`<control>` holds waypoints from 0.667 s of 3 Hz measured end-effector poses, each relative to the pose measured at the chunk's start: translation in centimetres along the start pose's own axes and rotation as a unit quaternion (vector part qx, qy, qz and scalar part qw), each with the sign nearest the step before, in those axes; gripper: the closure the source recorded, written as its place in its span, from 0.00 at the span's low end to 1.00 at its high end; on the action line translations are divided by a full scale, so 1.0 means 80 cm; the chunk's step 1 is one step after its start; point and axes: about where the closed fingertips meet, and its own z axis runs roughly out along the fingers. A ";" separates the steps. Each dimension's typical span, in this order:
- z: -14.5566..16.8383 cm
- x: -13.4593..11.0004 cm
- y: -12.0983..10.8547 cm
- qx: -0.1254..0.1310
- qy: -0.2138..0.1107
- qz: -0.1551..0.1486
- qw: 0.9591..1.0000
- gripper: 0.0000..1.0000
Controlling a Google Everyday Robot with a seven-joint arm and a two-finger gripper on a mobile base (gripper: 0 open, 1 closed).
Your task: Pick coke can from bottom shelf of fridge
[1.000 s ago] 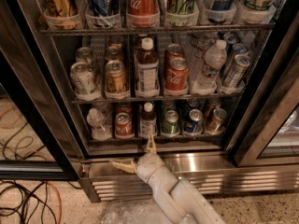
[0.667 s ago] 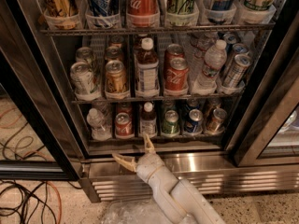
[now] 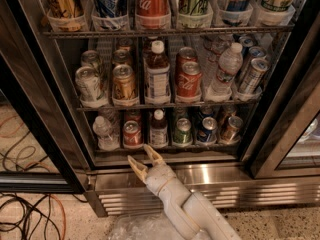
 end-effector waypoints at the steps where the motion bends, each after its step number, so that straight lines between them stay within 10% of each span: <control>1: 0.001 0.000 0.000 0.000 0.000 0.000 1.000 0.35; 2: 0.012 -0.003 -0.002 -0.002 -0.001 -0.004 1.000 0.33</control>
Offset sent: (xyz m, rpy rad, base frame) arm 0.0002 0.0007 -0.0001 -0.0029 -0.0021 0.0005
